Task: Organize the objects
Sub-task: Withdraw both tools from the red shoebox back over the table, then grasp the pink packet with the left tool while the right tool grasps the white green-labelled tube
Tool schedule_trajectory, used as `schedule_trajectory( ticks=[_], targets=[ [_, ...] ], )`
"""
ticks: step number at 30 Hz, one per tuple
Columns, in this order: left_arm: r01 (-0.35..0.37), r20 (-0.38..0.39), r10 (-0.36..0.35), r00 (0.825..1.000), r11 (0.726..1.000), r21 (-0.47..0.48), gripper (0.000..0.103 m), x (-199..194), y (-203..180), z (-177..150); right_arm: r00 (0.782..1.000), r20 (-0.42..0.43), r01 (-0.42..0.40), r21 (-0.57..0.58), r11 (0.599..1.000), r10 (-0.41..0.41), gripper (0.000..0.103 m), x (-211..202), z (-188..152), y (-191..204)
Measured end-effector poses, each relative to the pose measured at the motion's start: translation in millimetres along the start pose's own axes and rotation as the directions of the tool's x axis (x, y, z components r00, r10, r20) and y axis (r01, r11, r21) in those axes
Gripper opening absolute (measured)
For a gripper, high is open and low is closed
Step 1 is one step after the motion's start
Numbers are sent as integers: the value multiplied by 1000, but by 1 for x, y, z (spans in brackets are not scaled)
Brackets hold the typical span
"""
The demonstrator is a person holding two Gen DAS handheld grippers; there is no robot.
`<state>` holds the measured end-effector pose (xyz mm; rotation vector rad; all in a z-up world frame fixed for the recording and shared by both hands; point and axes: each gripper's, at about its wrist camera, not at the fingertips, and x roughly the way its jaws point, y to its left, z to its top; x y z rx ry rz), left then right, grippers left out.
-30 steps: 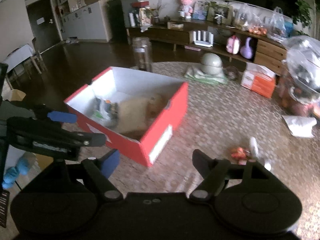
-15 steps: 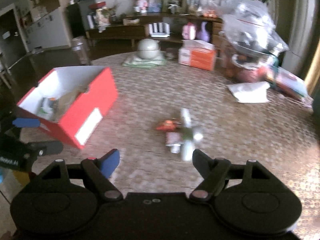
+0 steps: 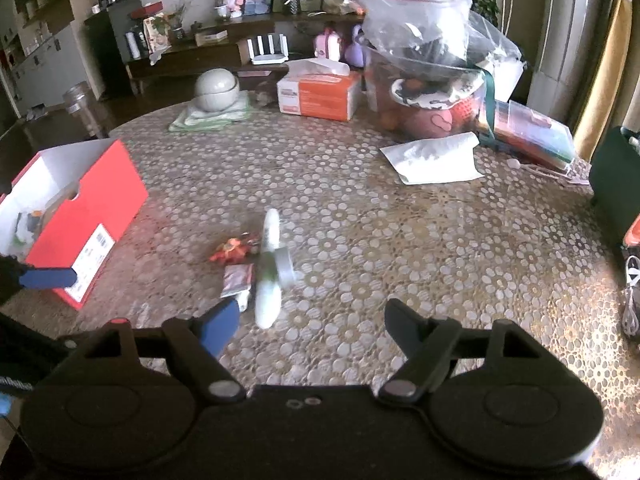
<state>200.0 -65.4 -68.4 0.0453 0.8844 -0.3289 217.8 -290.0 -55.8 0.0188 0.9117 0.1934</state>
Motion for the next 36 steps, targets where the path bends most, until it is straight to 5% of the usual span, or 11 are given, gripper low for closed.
schedule_trajectory(
  ticks=[24,26,29,36],
  targets=[
    [-84,-71,81,994,995,-49,102,106,-18,16,993,-93,-67,56,996,72,76,99,19,-10],
    [-84,-72,80,994,995,-50,102,109,-19,15,992,-97,-72,58,996,78,74,103,20,-10],
    [-89,-74,85,994,995,-43,98,113,-22,15,990,-115,-77,65,995,85,57,109,20,-9],
    [-122,-49,122,991,992,-9,89,115,-29,14,989,-114,-88,73,993,96,51,115,18,-10]
  ],
)
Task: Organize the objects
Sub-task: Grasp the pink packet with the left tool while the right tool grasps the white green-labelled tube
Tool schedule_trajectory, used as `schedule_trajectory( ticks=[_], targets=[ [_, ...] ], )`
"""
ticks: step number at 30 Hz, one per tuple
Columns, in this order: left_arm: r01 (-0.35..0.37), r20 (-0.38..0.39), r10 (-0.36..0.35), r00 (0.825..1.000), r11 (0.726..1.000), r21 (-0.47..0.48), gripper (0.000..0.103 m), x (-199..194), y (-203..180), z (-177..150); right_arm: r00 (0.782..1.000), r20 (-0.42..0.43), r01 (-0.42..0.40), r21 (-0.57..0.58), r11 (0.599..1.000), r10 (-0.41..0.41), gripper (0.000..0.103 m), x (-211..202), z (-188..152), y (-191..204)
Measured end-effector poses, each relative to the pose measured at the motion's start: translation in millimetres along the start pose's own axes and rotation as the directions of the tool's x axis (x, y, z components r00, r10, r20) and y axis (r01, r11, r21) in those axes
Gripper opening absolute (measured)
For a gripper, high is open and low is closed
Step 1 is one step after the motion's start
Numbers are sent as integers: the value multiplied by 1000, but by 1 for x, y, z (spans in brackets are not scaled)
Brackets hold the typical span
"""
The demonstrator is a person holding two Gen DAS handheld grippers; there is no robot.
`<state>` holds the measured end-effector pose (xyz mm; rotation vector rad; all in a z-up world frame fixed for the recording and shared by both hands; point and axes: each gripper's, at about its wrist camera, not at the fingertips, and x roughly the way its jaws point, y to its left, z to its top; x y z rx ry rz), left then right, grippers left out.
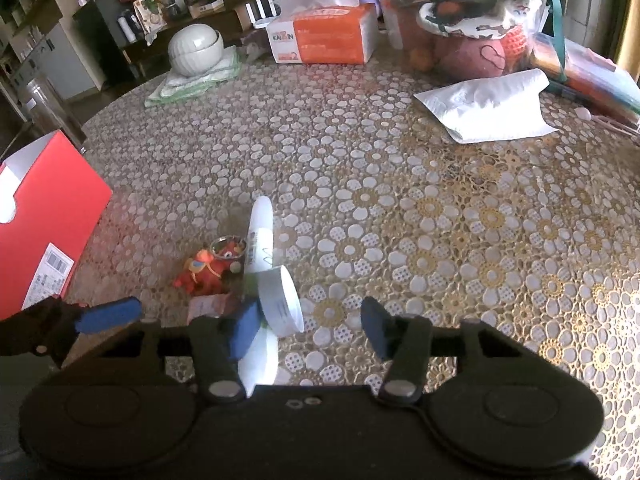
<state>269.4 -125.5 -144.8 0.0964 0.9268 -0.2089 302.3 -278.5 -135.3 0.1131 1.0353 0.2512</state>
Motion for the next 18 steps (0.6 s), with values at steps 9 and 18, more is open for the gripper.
schedule_trajectory(
  ticks=[9,18],
  targets=[
    [41,19,-43,999,996,83,30,-10,-18,-3,1000,14,2,-9,1000,-2,21,-3,-1,3],
    [63,-6,-63,998,997,-35,20,-18,9,-6,999,28,26,-7,1000,-26,12,-18,-11,4]
  ],
)
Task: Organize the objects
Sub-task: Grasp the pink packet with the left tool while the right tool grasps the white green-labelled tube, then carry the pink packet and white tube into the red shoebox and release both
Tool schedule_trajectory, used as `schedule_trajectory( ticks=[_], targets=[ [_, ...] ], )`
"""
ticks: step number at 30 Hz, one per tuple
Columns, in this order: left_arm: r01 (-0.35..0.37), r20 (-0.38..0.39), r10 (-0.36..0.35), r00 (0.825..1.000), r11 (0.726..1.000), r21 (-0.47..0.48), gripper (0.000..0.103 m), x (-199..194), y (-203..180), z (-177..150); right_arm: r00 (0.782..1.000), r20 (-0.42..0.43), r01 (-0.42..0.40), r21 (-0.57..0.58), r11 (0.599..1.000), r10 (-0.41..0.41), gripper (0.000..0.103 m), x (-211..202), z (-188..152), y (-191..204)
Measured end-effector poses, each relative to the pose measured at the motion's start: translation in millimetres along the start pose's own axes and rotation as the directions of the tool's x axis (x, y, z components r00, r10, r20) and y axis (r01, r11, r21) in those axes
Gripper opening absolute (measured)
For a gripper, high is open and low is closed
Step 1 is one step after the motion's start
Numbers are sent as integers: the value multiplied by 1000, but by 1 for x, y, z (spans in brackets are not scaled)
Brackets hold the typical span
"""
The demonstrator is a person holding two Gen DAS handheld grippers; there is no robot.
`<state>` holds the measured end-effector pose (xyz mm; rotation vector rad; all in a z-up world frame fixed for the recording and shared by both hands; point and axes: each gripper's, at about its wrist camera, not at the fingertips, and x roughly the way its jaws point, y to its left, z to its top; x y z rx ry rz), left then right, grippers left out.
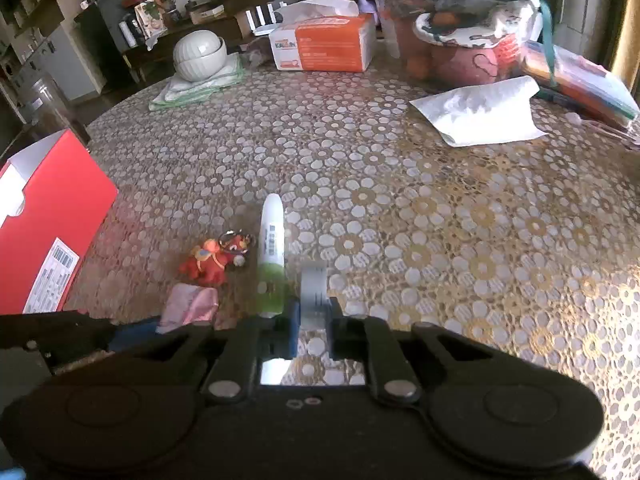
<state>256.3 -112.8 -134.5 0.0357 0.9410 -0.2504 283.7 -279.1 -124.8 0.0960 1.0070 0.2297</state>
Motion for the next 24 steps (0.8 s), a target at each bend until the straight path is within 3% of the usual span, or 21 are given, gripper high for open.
schedule_trajectory(
  ticks=[11,24],
  targets=[
    [36,25,-34,999,998,-53,20,-41,17,-19,1000,19,12,-17,1000,-12,12,-46,-30,25],
    [81,71,-77,995,995,-52,20,-110,32,-45,999,40,1,-60,998,2,12,-106,-61,75]
  ],
)
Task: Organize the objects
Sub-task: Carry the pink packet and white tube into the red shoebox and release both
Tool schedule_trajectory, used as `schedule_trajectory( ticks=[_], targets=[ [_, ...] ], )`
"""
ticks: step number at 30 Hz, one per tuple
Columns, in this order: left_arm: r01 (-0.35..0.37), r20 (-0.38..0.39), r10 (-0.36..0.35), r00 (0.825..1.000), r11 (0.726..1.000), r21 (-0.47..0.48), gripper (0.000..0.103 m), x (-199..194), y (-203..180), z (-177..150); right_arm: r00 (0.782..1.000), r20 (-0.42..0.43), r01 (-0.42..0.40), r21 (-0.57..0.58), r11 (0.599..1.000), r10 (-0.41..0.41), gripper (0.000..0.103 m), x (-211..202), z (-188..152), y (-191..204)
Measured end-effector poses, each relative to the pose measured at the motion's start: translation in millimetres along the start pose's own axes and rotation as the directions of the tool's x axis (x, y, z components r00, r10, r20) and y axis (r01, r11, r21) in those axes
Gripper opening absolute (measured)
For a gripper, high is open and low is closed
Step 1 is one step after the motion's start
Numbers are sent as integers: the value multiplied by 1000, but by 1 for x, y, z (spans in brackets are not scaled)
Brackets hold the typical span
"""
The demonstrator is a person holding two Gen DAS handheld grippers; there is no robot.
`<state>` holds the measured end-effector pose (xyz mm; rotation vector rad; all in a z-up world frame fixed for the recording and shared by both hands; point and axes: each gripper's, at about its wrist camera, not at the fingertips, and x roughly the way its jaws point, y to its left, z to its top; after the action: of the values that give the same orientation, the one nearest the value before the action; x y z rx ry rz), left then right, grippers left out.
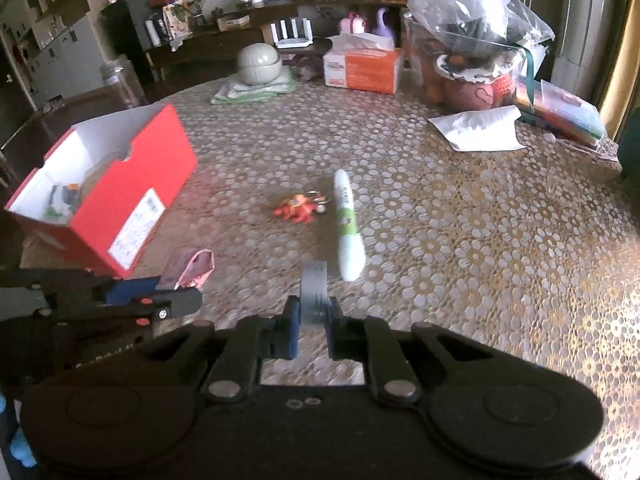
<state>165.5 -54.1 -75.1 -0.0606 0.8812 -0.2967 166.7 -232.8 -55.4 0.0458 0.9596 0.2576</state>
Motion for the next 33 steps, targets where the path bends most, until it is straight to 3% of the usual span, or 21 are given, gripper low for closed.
schedule_trajectory(
  ticks=[11,33],
  targets=[
    [4,53,-4,999,1000,-15,20,-58,33,-6,998,54,-24,-85,996,29,12,-35,4,67],
    [-51,124,59,991,996,-70,20,-117,141,-3,992,68,-89,-231,969,108,12,-17,35,195]
  ],
)
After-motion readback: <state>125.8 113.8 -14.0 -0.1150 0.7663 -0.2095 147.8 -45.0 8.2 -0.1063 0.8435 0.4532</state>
